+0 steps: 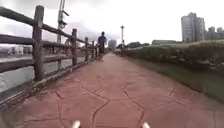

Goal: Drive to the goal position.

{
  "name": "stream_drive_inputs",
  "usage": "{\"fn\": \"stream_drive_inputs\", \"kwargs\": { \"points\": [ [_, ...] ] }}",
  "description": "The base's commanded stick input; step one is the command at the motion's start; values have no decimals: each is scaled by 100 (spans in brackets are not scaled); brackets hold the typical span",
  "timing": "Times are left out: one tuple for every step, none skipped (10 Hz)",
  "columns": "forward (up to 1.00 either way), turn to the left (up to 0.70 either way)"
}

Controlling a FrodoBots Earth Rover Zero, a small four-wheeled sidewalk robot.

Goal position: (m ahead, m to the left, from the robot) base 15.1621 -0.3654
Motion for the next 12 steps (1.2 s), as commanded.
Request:
{"fn": "stream_drive_inputs", "kwargs": {
  "points": [
    [70, 0],
    [70, 0],
    [70, 0],
    [70, 0],
    [70, 0],
    [70, 0],
    [70, 0],
    [70, 0],
    [70, 0],
    [70, 0],
    [70, 0],
    [70, 0]
  ]
}}
